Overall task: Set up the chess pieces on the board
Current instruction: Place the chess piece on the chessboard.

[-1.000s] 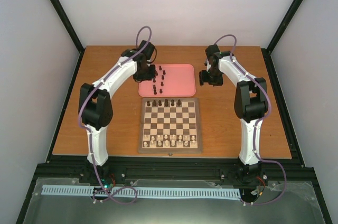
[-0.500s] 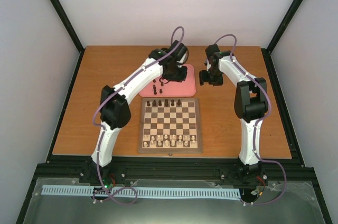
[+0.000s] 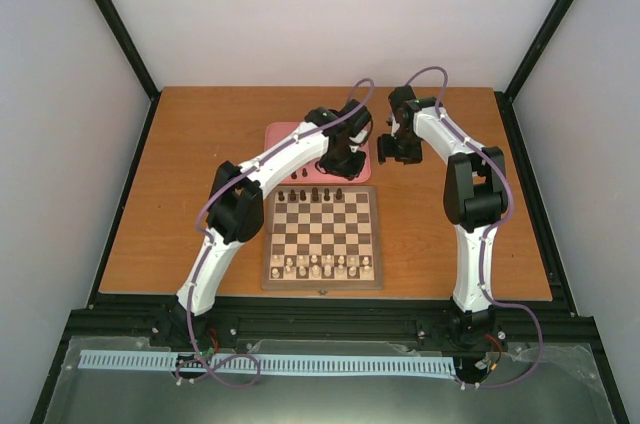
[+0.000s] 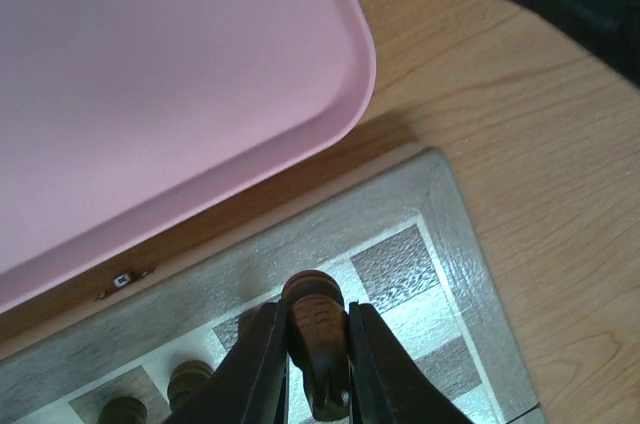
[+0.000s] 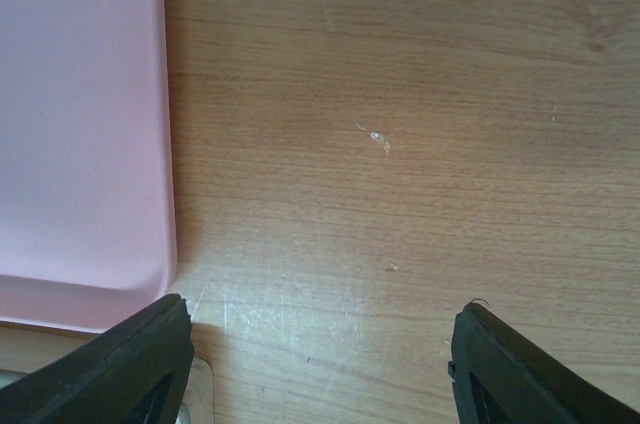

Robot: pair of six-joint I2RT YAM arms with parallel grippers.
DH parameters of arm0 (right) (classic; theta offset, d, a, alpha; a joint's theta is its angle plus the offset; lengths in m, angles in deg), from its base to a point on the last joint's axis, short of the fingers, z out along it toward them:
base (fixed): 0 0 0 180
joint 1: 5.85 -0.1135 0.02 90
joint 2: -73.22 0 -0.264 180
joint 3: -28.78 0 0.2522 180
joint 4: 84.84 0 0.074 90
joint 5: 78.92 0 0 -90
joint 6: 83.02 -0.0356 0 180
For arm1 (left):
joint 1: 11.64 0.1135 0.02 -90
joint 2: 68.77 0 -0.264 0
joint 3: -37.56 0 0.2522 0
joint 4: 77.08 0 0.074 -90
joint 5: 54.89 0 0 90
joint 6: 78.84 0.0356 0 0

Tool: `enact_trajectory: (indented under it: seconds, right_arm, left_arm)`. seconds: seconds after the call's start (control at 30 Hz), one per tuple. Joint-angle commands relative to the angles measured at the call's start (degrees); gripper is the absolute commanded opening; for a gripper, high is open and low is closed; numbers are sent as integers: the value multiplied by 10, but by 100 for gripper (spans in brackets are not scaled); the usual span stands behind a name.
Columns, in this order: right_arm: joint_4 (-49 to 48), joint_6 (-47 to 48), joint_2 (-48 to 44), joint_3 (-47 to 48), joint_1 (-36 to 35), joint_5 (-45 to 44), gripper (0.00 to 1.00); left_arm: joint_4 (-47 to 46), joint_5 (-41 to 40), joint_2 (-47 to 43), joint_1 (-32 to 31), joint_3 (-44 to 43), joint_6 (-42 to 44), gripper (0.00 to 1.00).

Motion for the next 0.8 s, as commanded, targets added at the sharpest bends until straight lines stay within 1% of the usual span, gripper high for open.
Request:
enact_trajectory:
  seconds: [0.0,0.3,0.77]
  right_arm:
    - [-7,-2,-13,-7,3,1,71]
    - [-8,0,-19,-15,3,-3,71]
    - [-12,0,-20,-22,3,-1,71]
  left_arm:
    - [11,12,-15,-5,7,27,11]
    - [2,16,-15,-23,36,45,11]
    - [-10,25,-17,-29,66,59,12]
